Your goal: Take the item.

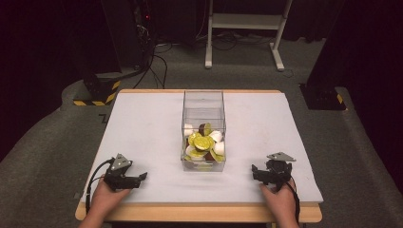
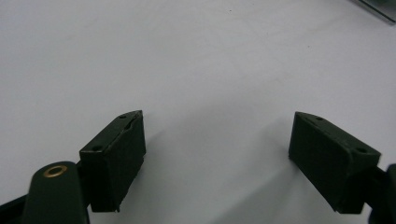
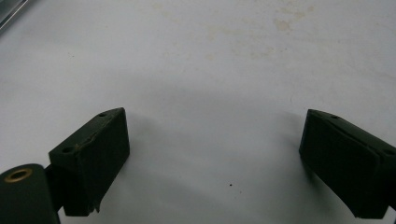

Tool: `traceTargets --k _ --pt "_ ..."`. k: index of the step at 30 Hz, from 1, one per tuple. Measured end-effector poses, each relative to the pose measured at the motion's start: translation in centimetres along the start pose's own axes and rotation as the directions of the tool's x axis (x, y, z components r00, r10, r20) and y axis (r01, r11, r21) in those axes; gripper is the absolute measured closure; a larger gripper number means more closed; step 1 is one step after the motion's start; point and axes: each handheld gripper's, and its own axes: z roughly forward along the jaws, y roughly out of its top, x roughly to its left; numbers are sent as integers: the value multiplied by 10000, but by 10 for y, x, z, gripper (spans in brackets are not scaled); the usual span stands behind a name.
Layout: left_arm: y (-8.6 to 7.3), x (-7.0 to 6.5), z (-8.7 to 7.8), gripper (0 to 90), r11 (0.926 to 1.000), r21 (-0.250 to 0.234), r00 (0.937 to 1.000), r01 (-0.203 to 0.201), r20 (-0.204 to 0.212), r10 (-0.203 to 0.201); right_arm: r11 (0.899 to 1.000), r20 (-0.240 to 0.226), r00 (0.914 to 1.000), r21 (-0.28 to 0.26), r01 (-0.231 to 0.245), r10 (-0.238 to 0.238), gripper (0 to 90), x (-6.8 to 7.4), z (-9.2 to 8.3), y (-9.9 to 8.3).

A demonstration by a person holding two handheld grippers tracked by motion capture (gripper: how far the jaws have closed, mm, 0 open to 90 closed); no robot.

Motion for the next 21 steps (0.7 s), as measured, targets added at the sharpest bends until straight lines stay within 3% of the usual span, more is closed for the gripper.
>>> traceTargets --k 21 --pt "1 1 -1 188 9998 163 10000 -84 4 84 10000 -72 10000 32 -60 60 81 0 0 0"
